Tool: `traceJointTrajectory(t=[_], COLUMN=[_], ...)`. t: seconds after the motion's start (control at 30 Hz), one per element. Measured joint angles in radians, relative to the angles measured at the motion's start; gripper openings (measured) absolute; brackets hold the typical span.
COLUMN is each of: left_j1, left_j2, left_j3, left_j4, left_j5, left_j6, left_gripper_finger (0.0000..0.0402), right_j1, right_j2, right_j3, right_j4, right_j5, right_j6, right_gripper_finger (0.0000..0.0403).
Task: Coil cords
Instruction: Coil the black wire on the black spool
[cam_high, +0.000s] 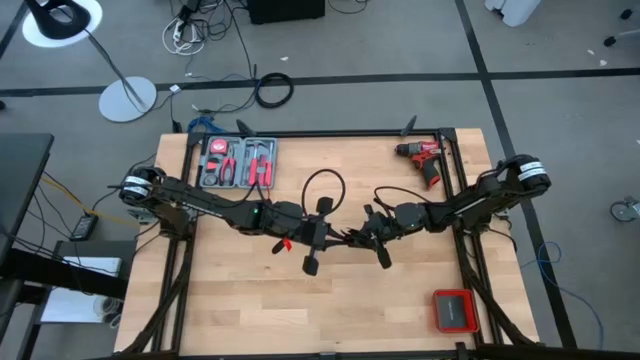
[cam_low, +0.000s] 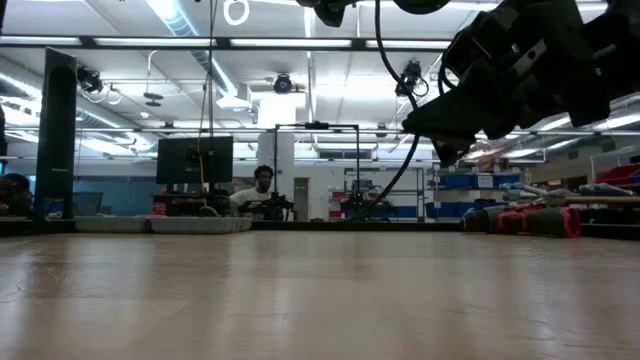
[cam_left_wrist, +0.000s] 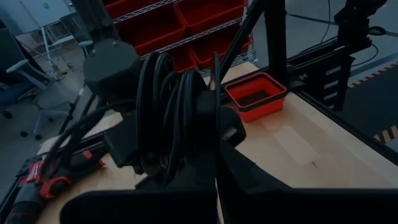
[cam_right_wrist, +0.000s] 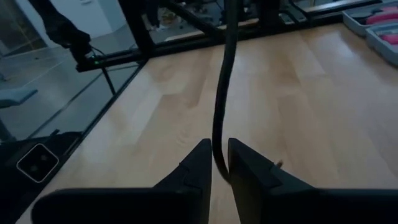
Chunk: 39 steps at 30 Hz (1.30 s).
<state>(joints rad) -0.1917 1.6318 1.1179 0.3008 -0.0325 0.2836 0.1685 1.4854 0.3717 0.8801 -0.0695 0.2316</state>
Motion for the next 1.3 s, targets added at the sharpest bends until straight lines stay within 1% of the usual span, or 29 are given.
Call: traceJointTrajectory(t=[0.17,0.47,0.53,0.63,0.7,0.9,1.07,1.17,1.3], left_j1=[0.000,-0.001,-0.001,-0.001,-0.001,-0.001,-0.001,-0.001,-0.001], left_j2=[0.000,0.000,0.000,0.000,0.000,0.000,0.000,0.000,0.000], left_j3=[0.000,0.000,0.000,0.000,0.000,0.000,0.000,0.000,0.000], left_j4=[0.000,-0.002,-0.003,-0.005,-0.005,-0.017,-0.083,-0.121,-0.130], left_j5=[-0.001,-0.001,-0.001,-0.001,-0.001,-0.001,-0.002,-0.008,-0.018], left_j6=[-0.003,-0.002,-0.002,-0.002,-0.002,-0.006,-0.026,-0.030,-0.033], left_gripper_finger=[0.0000,0.0000,0.0000,0.0000,0.0000,0.0000,0.0000,0.0000,0.0000], right_j1=[0.001,0.000,0.000,0.000,0.000,0.000,0.000,0.000,0.000], right_j2=[0.064,0.067,0.067,0.067,0.067,0.066,0.066,0.066,0.066], right_j3=[0.000,0.000,0.000,0.000,0.000,0.000,-0.001,-0.001,-0.001], right_j4=[0.068,0.067,0.067,0.067,0.065,0.000,-0.051,-0.081,-0.099], right_j5=[-0.004,-0.004,-0.004,-0.011,-0.023,-0.067,-0.106,-0.110,-0.111], right_j6=[0.001,-0.004,-0.005,-0.021,-0.023,-0.018,-0.024,-0.034,-0.043], right_gripper_finger=[0.0053,0.0048,0.0037,0.0011,0.0009,0.0005,0.0003,0.0002,0.0001])
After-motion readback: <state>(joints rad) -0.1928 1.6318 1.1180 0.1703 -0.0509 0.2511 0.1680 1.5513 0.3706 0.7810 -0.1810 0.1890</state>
